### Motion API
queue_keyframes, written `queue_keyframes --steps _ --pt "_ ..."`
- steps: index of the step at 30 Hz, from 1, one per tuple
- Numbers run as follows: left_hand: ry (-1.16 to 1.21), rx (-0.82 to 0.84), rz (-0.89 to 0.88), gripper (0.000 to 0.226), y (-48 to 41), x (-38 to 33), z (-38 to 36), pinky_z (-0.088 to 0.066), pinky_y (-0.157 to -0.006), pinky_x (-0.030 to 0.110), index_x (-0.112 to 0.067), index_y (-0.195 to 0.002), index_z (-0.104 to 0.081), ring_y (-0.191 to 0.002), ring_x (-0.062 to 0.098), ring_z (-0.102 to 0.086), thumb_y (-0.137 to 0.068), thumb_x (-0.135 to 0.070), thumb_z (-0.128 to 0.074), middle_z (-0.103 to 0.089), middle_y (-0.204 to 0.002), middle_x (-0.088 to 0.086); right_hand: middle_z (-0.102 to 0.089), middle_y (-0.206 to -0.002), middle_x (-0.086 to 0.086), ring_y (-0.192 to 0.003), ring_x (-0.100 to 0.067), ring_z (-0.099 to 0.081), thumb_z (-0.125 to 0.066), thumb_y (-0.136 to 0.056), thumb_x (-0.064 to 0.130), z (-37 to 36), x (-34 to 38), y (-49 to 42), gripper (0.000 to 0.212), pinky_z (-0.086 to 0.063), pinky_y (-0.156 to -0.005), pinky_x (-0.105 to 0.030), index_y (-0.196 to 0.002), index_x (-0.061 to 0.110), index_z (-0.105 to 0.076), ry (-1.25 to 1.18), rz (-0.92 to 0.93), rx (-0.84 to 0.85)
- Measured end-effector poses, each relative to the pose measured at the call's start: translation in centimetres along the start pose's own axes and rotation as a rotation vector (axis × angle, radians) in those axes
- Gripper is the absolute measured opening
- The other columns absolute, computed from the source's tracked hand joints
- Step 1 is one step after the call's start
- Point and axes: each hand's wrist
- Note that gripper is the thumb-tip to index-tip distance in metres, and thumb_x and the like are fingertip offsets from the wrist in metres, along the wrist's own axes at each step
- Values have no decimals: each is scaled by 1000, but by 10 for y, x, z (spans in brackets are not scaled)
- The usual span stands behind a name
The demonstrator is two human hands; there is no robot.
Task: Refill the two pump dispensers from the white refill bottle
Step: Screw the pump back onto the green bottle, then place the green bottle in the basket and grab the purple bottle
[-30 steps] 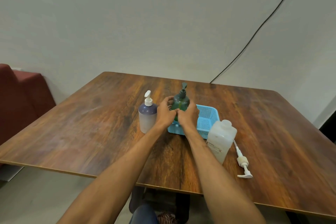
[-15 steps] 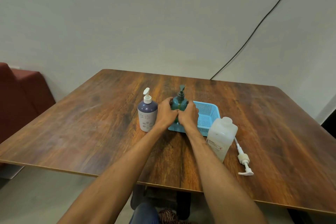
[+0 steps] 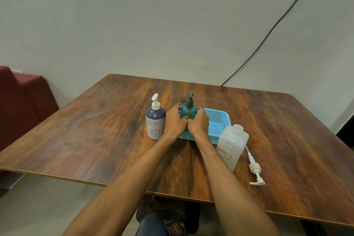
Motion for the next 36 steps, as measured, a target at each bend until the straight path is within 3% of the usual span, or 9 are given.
queue_keyframes --steps 2,6,11,13,17,21,25,30,36 --pt "10 -17 -3 45 4 -4 1 -43 -74 2 5 -133 -53 -110 16 -62 -89 6 -63 -65 -128 17 -60 -123 -8 -115 -26 -58 -69 -86 7 3 0 4 51 -52 -96 -46 -132 12 -47 -10 16 -18" --pt "46 -36 -16 60 14 -12 5 -45 -100 25 -2 -148 -42 -132 27 -55 -92 -3 -66 -55 -144 14 -56 -127 -8 -118 -25 -55 -66 -91 10 12 4 16 54 -52 -97 -43 -139 14 -40 -35 68 -46" --pt "115 -102 -78 57 34 -21 17 -45 -100 26 -6 -145 -47 -131 25 -55 -93 -7 -68 -56 -145 11 -49 -144 -9 -132 -25 -47 -63 -94 9 23 13 40 68 -46 -106 -41 -153 16 -30 -87 145 -87" --pt "155 -123 -106 53 43 -21 25 -48 -97 23 -10 -141 -53 -126 21 -59 -92 -9 -70 -60 -141 7 -53 -140 -4 -130 -22 -49 -64 -92 4 25 13 50 62 -46 -107 -42 -148 17 -40 -124 208 -123" --pt "244 -198 -105 41 65 -13 49 -53 -86 11 -8 -131 -63 -108 10 -67 -91 -5 -70 -68 -121 0 -62 -122 2 -114 -15 -59 -68 -88 2 25 7 69 45 -56 -94 -43 -129 17 -57 -197 282 -144" --pt "273 -310 -58 34 79 12 70 -59 -89 25 -10 -123 -68 -98 4 -69 -89 -6 -72 -72 -114 0 -63 -121 1 -109 -11 -61 -72 -87 5 14 2 81 42 -58 -90 -37 -126 17 -59 -212 252 -86" --pt "264 -380 15 38 82 38 80 -59 -92 35 -10 -125 -64 -103 11 -66 -89 -8 -73 -68 -119 4 -62 -118 0 -107 -10 -60 -73 -86 7 0 4 85 42 -57 -88 -28 -125 17 -60 -223 260 -14" --pt "192 -302 50 65 66 59 85 -53 -102 38 -15 -140 -51 -121 18 -57 -82 -19 -81 -57 -138 3 -62 -124 0 -108 -9 -57 -73 -85 7 -11 12 80 46 -56 -90 -30 -128 14 -60 -186 318 62" --pt "207 -48 66 86 42 66 91 -41 -114 43 -18 -155 -30 -140 22 -44 -84 -22 -80 -41 -157 6 -53 -144 -2 -132 -15 -48 -72 -87 9 -23 22 64 63 -44 -110 -38 -145 16 -47 -84 335 190"
Point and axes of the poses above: each hand's wrist, its own y-axis away from the middle knuckle, its own z-axis out of the back of the hand, x = y × z
